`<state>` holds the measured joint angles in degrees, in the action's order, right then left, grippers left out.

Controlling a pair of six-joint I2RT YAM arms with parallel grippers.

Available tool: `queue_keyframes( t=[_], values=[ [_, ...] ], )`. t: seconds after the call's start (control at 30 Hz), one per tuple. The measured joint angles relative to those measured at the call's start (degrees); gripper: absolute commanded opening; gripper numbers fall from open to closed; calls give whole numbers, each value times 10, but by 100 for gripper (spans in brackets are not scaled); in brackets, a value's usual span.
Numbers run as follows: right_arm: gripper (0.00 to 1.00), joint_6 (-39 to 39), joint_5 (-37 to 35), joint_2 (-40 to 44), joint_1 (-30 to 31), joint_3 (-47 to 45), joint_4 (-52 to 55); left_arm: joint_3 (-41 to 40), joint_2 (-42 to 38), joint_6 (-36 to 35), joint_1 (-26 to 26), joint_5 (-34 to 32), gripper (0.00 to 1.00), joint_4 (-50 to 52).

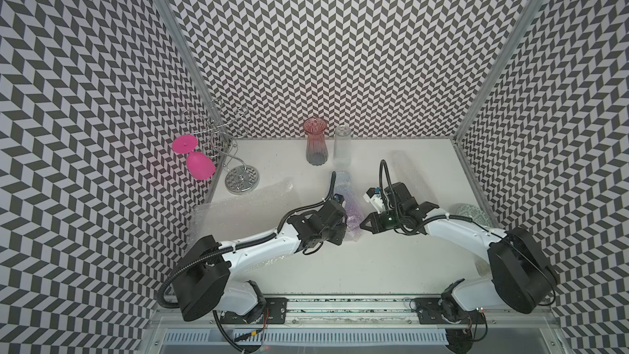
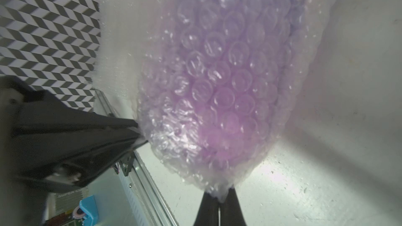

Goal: Unwrap the vase from the bubble wrap
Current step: Unwrap the bubble wrap at the center of the board.

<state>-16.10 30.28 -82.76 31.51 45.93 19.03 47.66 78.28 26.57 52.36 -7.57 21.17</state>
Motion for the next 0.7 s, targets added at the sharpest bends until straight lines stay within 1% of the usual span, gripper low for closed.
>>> queue_keyframes(
  t=[0.2, 0.37, 0.47, 0.6, 0.63, 0.67, 0.7],
  values=[
    [0, 22, -76, 5, 14, 20, 56, -15, -35, 2, 0, -31, 0, -6],
    [0, 21, -109, 8, 23, 20, 73, -17, -38, 12, 0, -33, 0, -15],
    [0, 20, -115, 15, 24, 20, 82, -31, -42, 17, -3, -16, 0, -20],
    [0, 15, -114, 30, 24, 20, 99, -75, -67, 21, -3, 38, 0, -37],
    [0, 14, -113, 35, 25, 20, 105, -87, -76, 23, -3, 54, 1, -43],
    [0, 14, -112, 41, 24, 20, 113, -101, -89, 27, -3, 73, 7, -49],
    [2, 12, -111, 46, 24, 20, 120, -113, -101, 31, -3, 89, 15, -54]
  ],
)
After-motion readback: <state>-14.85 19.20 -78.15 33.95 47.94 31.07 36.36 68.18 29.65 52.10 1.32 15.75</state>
